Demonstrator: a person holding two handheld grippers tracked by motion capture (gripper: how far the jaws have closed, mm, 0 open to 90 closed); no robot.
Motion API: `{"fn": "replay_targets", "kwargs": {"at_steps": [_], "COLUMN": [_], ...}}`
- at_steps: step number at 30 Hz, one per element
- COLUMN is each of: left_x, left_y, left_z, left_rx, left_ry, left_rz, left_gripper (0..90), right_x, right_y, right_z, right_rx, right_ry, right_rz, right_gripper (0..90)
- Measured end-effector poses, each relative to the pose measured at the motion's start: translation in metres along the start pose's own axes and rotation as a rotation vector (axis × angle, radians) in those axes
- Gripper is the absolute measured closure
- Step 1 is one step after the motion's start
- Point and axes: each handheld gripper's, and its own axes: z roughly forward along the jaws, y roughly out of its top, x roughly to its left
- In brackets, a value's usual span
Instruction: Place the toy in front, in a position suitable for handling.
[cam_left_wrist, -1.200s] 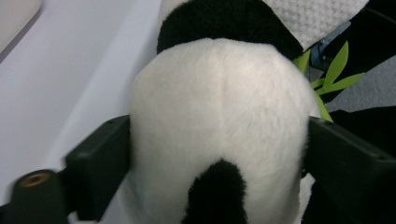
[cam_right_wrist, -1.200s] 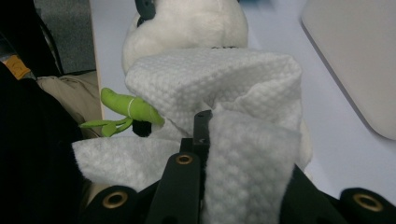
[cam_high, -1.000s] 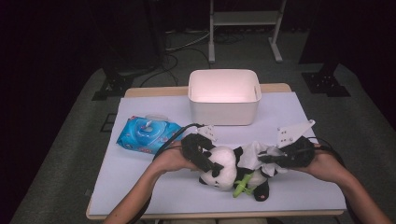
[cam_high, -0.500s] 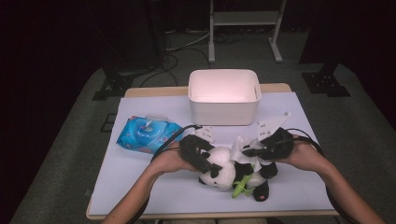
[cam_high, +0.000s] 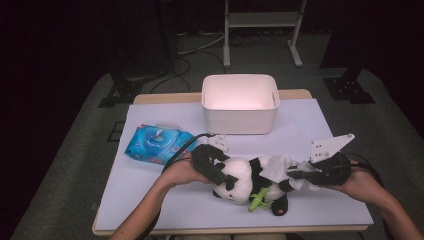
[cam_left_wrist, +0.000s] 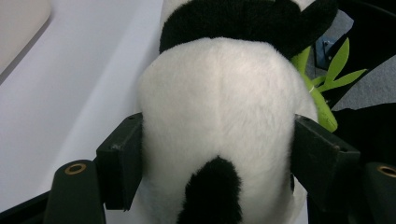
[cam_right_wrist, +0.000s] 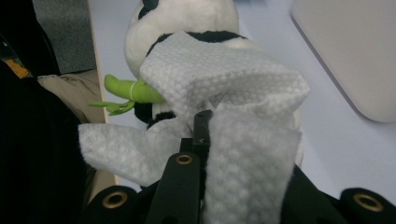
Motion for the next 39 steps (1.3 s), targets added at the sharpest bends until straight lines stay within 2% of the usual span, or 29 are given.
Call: {"fn": "replay_targets", "kwargs": {"at_steps": [6, 12, 20, 22, 28, 32, 35, 39], "left_x": [0.000, -0.002, -0.005, -0.005, -0.006, -0.007, -0.006, -0.005], "left_y": [0.002, 0.003, 0.006, 0.006, 0.004, 0.001, 0.000, -0.003], "left_z": [0.001, 0.001, 0.001, 0.001, 0.000, 0.000, 0.000, 0.000], "left_rx": [0.009, 0.008, 0.012, 0.009, 0.007, -0.005, -0.011, -0.031], "left_ry": [0.008, 0.013, 0.019, 0.021, 0.022, 0.022, 0.018, 0.012], "left_rz": [0.007, 0.014, 0.027, 0.034, 0.036, 0.035, 0.035, 0.015], "left_gripper": [24.9, 24.9, 24.9, 25.0, 25.0, 25.1, 25.1, 25.0], "right_x": [0.001, -0.001, -0.009, -0.010, -0.014, -0.018, -0.022, -0.029], "right_y": [0.005, 0.025, 0.051, 0.061, 0.074, 0.073, 0.068, 0.056], "right_z": [0.001, 0.012, 0.037, 0.049, 0.072, 0.067, 0.058, 0.043], "right_rx": [0.012, 0.028, 0.043, 0.061, 0.081, 0.086, 0.075, 0.053], "right_ry": [-0.010, 0.005, 0.051, 0.062, 0.092, 0.086, 0.067, 0.039], "right_rz": [-0.017, -0.051, -0.083, -0.099, -0.116, -0.110, -0.088, -0.048], "right_gripper": [82.1, 82.0, 82.0, 81.9, 81.9, 82.0, 81.9, 82.0]}}
